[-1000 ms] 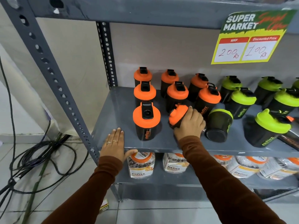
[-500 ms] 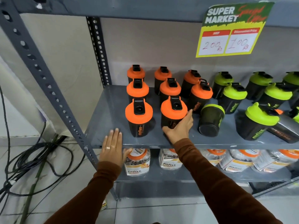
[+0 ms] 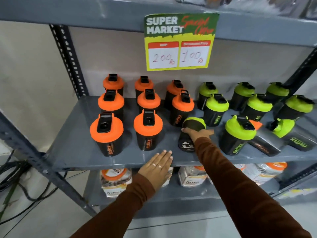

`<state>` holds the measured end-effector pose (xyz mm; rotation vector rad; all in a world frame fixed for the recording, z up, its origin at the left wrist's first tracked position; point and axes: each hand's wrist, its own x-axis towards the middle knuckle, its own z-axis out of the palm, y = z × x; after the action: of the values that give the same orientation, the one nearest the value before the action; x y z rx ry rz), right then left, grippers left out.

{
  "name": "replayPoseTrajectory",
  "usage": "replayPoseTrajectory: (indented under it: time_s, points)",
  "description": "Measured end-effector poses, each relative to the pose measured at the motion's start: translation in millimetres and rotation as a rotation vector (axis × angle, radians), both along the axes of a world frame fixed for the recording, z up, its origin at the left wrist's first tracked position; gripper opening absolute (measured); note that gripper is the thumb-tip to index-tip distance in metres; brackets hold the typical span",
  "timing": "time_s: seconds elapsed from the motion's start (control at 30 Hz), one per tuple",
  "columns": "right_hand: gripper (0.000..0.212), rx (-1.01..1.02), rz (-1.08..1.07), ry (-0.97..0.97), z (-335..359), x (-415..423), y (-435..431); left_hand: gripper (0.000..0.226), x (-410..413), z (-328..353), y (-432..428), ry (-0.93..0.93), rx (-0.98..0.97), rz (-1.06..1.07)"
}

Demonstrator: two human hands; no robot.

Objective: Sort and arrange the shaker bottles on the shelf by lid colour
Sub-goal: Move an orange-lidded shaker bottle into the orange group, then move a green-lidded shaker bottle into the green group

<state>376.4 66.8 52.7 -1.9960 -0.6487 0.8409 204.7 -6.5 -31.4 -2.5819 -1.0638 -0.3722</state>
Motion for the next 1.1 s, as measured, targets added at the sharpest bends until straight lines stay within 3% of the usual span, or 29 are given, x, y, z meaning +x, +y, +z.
replayPoseTrajectory:
  time_s: [0.13, 0.37, 0.63, 0.87, 1.1]
  points:
    - [0.098, 0.021, 0.046, 0.137, -8.3, 14.0, 2.5, 0.063, 22.9, 4.5, 7.3, -0.021, 0.033, 0.119]
    - [0.114, 0.428, 0.104, -0.156, -28.8, 19.9, -13.9, 0.058, 32.7, -1.4, 10.5, -0.108, 0.024, 0.242]
    - [0.107, 0.592, 0.110, -0.187, -28.1, 9.6, -31.8, 0.058, 32.5, -2.2, 10.5, -0.116, 0.001, 0.283]
    - [0.101, 0.895, 0.201, -0.299, 28.3, 27.3, -43.8, 0.055, 61.1, 6.0, 8.0, -0.094, -0.047, 0.255]
    - [0.104, 1.024, 0.037, -0.224, 77.3, 121.4, -52.7, 0.062, 137.9, 23.2, 5.7, -0.160, -0.218, 0.291]
